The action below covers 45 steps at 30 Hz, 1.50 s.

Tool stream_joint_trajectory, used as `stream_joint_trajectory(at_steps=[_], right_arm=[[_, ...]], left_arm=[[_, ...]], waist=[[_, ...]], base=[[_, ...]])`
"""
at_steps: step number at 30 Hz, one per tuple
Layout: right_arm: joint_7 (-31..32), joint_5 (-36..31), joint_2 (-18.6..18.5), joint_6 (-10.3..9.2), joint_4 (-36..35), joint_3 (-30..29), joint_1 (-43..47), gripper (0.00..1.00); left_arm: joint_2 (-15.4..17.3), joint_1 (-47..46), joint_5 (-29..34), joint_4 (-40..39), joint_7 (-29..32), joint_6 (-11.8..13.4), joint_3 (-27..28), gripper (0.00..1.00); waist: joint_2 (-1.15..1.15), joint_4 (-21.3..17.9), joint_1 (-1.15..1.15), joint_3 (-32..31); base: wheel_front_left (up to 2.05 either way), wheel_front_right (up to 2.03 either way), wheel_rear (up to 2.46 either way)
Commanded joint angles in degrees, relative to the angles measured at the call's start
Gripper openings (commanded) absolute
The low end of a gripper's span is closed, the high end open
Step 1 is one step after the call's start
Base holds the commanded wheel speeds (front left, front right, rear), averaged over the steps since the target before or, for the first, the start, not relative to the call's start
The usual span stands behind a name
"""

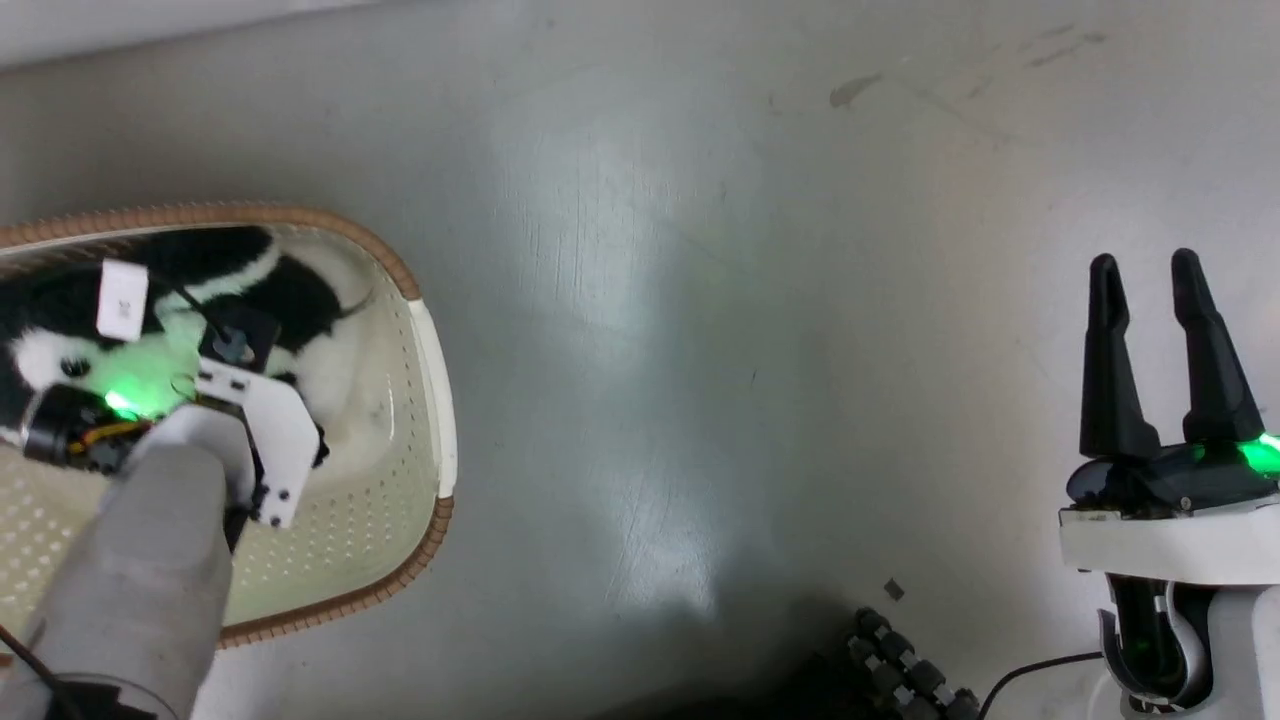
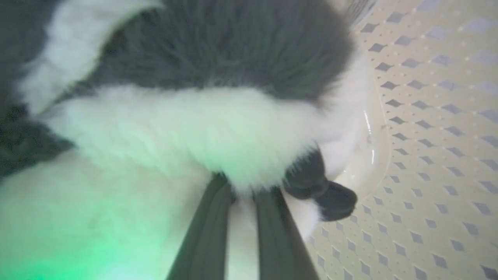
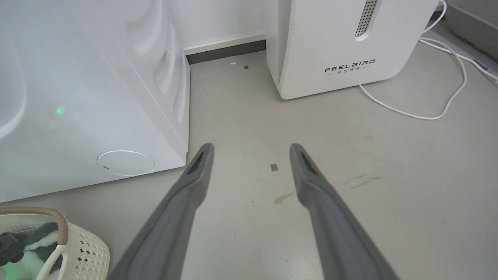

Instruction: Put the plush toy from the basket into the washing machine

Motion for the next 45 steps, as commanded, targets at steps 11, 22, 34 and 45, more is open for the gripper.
stream_joint_trajectory(at_steps=[11, 22, 34, 45], right_arm=[[-0.3, -1.5, 0.0, -0.05, 2.7, 0.4, 1.4, 1.00], [-0.3, -4.1, 0.0, -0.05, 4.3, -0.7, 6.3, 1.00], [-0.3, -6.2, 0.0, -0.05, 4.3, -2.6, 11.0, 1.00], [-0.3, -6.4, 0.0, -0.05, 3.8, -3.9, 12.7, 1.00]], left_arm=[[-5.0, 8.9, -5.0, 1.8, -9.0, 1.1, 2.2, 0.00], [-8.6, 17.3, -8.4, -0.6, -15.0, 0.8, 3.6, 0.00], [-9.3, 29.4, -8.1, -23.6, -15.2, 2.1, 5.7, 0.00], [-10.2, 38.1, -6.5, -47.6, -15.2, 2.4, 10.7, 0.00]], waist=[[0.00, 2.9, 0.00, -14.8], [0.00, 6.4, 0.00, -29.3], [0.00, 11.0, 0.00, -38.6], [0.00, 12.8, 0.00, -41.7]], base=[[0.00, 0.00, 0.00], [0.00, 0.00, 0.00], [0.00, 0.00, 0.00], [0.00, 0.00, 0.00]])
